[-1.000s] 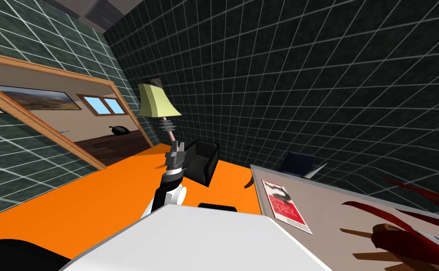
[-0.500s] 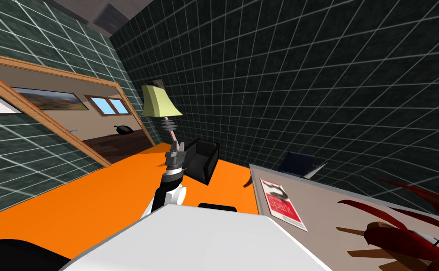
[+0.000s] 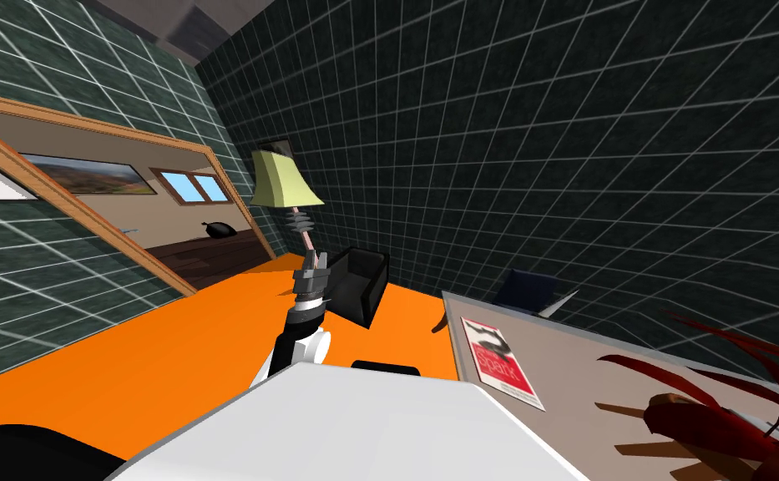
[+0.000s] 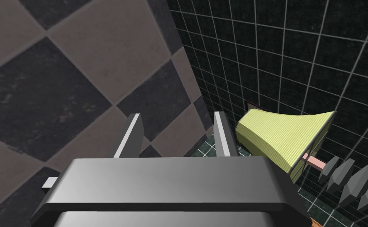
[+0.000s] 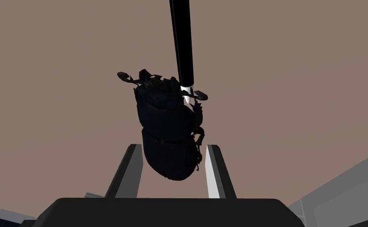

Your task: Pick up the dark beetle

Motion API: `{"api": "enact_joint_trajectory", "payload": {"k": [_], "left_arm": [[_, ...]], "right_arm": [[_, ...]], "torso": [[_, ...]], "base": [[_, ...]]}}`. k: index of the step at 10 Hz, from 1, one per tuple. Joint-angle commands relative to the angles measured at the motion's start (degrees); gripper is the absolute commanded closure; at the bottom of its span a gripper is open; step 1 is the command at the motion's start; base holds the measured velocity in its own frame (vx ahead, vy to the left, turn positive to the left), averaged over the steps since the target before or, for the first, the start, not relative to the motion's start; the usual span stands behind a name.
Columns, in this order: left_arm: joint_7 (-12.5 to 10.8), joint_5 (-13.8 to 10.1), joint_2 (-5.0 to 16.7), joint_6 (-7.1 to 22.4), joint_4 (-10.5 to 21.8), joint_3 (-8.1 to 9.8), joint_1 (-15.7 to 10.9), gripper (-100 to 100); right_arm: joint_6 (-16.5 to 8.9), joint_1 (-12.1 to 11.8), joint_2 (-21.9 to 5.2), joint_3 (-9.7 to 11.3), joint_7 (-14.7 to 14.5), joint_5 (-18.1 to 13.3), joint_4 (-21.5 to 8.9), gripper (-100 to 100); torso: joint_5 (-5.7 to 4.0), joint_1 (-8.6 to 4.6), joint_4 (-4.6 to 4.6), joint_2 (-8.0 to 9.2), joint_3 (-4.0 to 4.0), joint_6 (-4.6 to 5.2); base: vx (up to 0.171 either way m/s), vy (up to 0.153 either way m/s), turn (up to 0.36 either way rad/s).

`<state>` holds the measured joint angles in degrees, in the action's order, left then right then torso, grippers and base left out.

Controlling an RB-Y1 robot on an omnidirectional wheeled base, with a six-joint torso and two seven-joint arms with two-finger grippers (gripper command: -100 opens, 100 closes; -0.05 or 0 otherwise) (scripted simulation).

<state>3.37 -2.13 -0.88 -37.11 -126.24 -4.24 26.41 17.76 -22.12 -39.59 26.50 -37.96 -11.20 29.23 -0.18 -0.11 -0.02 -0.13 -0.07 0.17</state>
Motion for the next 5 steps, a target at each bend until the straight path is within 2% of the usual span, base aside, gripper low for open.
{"api": "enact_joint_trajectory", "payload": {"k": [1,3,4,5], "left_arm": [[0.00,0.00,0.00,0.00,0.00,0.00,0.00,0],[0.00,0.00,-0.01,0.00,0.00,0.00,0.01,0],[0.00,0.00,-0.01,0.00,0.00,-0.01,0.01,0],[0.00,0.00,0.00,0.00,0.00,0.00,0.00,0]], "right_arm": [[0.04,-1.25,-0.96,0.17,0.27,0.29,1.59,100],[2.04,-3.47,-3.51,0.60,0.62,1.06,2.82,100],[0.92,-2.99,-3.13,0.73,0.80,0.82,3.10,100],[1.14,-3.11,-3.30,0.79,0.94,0.86,3.11,0]], "torso": [[0.00,0.00,0.00,0.00,0.00,0.00],[0.05,0.26,-0.04,-0.15,-0.09,0.05],[0.08,0.33,-0.05,-0.23,-0.13,0.04],[0.03,0.20,-0.02,-0.16,-0.09,0.00]], "base": [[0.028,0.037,-0.055],[0.069,0.079,-0.073],[0.034,0.040,-0.025],[0.005,0.008,0.003]]}}
